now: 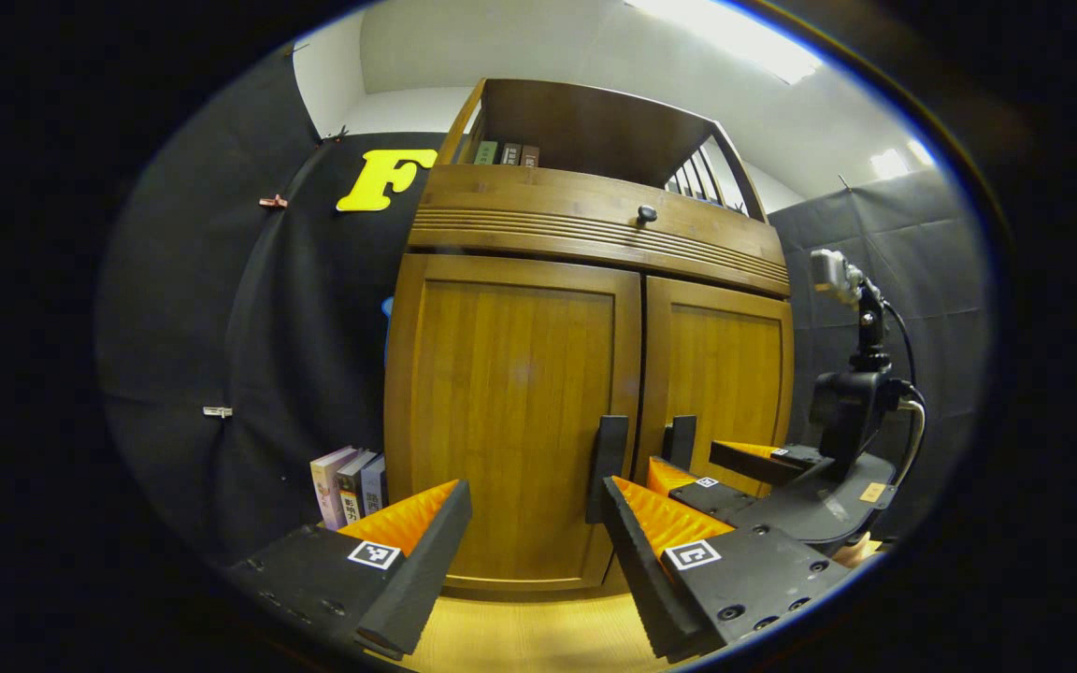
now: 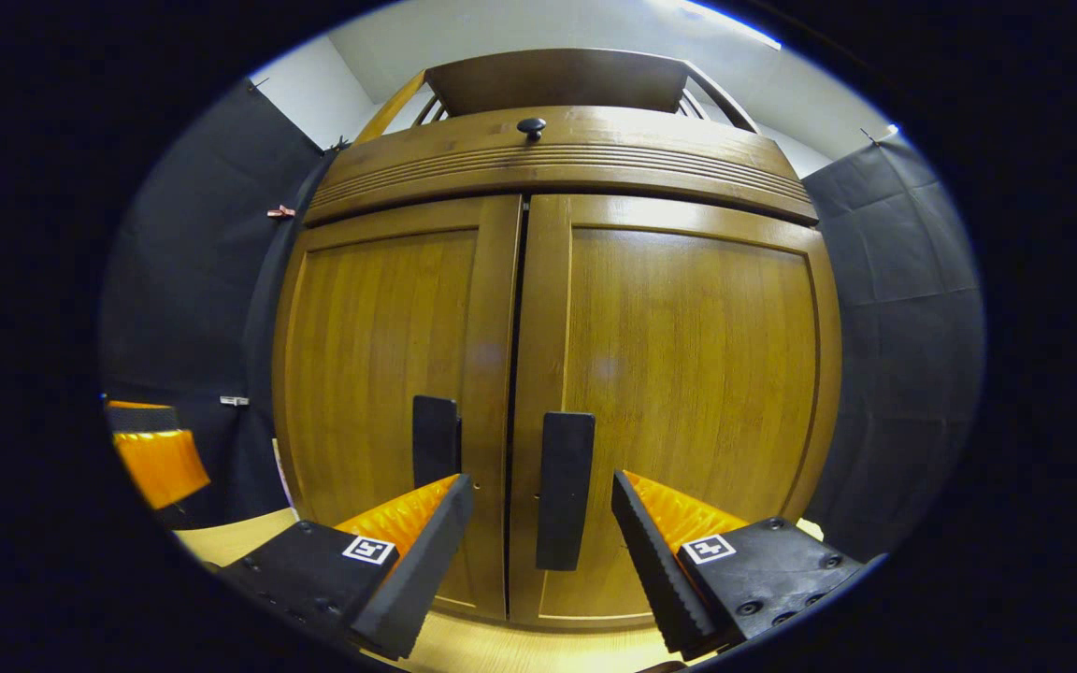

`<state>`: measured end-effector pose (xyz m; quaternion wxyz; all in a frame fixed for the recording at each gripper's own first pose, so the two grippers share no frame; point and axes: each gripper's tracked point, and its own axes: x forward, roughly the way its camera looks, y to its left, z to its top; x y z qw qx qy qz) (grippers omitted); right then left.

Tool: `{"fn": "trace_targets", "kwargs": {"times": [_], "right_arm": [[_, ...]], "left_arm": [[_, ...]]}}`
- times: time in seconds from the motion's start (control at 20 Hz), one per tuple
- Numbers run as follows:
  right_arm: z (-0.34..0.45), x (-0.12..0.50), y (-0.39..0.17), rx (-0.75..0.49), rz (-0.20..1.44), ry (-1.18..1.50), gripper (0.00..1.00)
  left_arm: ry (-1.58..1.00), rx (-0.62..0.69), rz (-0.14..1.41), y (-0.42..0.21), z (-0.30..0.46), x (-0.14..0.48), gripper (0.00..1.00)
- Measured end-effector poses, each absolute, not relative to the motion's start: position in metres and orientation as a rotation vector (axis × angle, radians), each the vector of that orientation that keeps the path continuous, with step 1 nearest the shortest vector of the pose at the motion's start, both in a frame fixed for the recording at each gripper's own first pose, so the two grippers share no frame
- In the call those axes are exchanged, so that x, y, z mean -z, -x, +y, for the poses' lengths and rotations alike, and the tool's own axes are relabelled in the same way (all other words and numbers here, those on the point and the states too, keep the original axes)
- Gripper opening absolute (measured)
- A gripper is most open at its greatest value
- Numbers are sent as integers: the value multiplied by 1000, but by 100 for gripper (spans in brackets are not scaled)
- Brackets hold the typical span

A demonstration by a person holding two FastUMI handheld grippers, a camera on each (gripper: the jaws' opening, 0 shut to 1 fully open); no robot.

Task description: Open the right door of the double-door shoe cabinet with the right hand, and open the left door with the left hand.

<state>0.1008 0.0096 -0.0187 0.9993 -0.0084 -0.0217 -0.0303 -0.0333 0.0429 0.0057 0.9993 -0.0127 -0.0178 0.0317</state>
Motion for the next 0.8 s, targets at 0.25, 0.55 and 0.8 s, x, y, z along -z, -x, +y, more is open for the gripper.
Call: {"fn": "trace_targets", "kwargs": {"times": [0.25, 0.55, 0.8], "right_arm": [[5, 36, -121, 76, -29, 29, 96], [-6, 50, -137, 112, -16, 38, 79], [-3, 53, -138, 100, -7, 5, 30]], "left_arm": [[31, -92, -24, 36, 54, -2, 88], [28, -92, -10, 36, 55, 1, 88], [33, -104, -7, 41, 59, 3, 88]]}}
